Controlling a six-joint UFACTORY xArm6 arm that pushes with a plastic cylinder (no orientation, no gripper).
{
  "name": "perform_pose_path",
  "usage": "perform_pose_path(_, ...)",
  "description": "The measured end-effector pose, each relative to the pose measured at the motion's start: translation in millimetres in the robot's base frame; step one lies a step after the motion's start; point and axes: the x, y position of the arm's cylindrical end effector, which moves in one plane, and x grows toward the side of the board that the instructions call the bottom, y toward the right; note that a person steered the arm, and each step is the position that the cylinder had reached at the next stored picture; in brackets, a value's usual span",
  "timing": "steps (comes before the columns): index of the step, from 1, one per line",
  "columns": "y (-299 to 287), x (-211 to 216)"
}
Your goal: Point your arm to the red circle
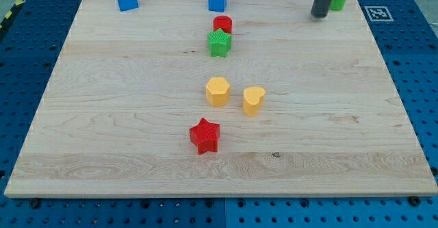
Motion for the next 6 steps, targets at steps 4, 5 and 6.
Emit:
perform_pose_path(4, -91, 80)
perform_pose_path(5, -94, 63)
perform_pose_path(6, -114, 30)
